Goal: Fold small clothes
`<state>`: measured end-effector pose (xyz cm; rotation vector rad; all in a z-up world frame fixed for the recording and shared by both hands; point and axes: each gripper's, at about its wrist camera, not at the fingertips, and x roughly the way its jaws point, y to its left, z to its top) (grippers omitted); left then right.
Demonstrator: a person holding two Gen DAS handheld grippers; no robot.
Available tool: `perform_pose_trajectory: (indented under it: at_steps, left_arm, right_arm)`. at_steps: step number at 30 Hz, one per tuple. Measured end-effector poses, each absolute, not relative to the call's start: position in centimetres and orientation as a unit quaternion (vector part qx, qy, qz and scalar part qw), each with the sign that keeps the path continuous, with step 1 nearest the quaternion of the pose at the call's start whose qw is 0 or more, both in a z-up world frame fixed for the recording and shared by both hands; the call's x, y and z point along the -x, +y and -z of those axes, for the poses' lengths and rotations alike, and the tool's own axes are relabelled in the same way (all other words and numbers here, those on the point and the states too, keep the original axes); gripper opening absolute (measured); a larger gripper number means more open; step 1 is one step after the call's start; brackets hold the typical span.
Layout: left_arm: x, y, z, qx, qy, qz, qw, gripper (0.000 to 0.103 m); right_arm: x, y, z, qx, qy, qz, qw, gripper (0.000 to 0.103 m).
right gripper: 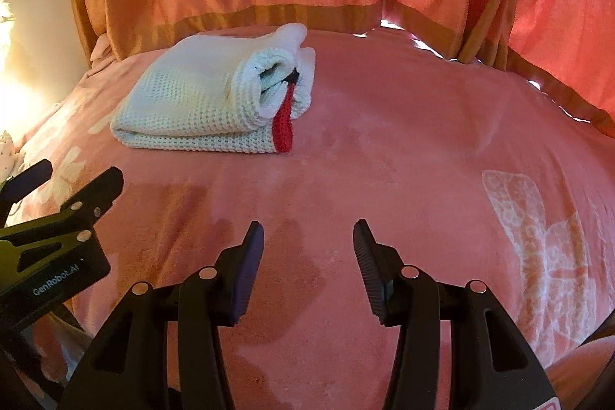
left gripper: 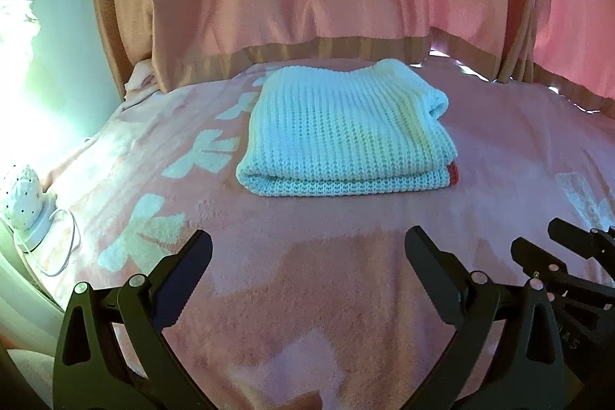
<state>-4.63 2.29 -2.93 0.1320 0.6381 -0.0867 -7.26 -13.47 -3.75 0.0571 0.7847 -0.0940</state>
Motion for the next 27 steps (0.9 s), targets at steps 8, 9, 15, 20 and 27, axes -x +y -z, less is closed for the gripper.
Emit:
perform_pose_trajectory:
  at_steps: [8,9,15,20,27]
  left_arm:
    - [4.3,2.3,3.5,-0.063,0.328,0.034,0.942,0.098]
    - [4.3,2.1,3.5,-0.066,0.328,0.032,0.942,0.098]
    - [4.6,1.7,3.8,-0.076,0.322,0.016,0.943,0.098]
    - [4.8,2.2,3.9,-0.060,0.319,0.004,0.946,0.098]
    - [5.1,1.9,4.0,-0.074,0.313,0.007,0.947,0.098]
  right_arm:
    - [7.1,-13.0,3.8,-0.030,0.384,0.043,0.922,0.048]
    - [7.1,-12.9,3.8,-0.028,0.384,0.042,0.922,0.048]
    - [7.1,-12.4,3.8,-0.029,0.383,0.043,0.922,0.048]
    - [7.0,-12.5,3.9,-0.031,0.385,0.044,0.922,0.048]
    - [7.0,-12.8,3.9,-0.031,0.384,0.043,0.922,0.048]
